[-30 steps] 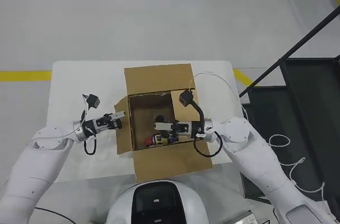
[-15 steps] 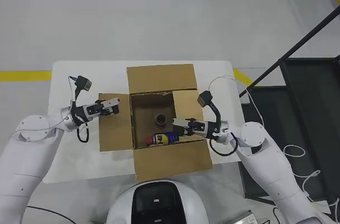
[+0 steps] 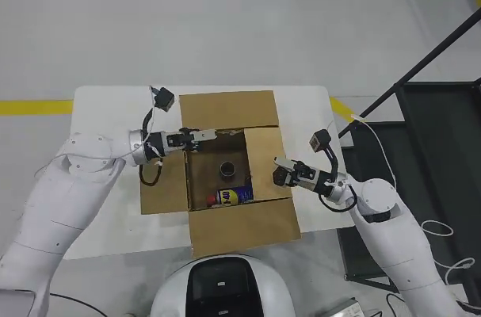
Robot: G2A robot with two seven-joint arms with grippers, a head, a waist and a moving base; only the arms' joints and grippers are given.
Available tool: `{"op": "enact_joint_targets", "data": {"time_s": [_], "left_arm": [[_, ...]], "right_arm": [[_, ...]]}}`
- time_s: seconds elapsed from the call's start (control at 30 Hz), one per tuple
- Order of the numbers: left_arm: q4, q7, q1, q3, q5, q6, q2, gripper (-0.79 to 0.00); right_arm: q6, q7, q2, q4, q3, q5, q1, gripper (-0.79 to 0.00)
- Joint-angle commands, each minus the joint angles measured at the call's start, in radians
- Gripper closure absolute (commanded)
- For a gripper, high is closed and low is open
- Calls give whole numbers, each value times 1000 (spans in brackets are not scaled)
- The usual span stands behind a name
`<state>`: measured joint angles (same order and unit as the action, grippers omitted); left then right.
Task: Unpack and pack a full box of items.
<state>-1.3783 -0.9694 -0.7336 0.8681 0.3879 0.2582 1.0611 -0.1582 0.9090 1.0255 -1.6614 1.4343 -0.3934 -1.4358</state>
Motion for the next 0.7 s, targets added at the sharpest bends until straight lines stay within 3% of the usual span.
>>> {"op": "enact_joint_targets", "data": {"time_s": [0.0, 0.17, 0.33, 0.53, 0.67], "left_arm": [[17, 13, 34, -60, -7, -5, 23, -785], [72, 76, 103, -167, -43, -22, 79, -785], [133, 168, 125, -226, -76, -51, 120, -785], [175, 229, 120, -265, -119, -81, 151, -785], [175, 229, 120, -265, -119, -81, 151, -785]], "right_arm": [[-1, 0, -2, -2, 12, -2, -11, -785], [-1, 3, -4, -8, 26, -5, -30, -785], [-1, 9, -4, -1, 20, -10, -31, -785], [1, 15, -3, 9, 1, -10, -19, -785], [1, 15, -3, 9, 1, -10, -19, -785]]}}
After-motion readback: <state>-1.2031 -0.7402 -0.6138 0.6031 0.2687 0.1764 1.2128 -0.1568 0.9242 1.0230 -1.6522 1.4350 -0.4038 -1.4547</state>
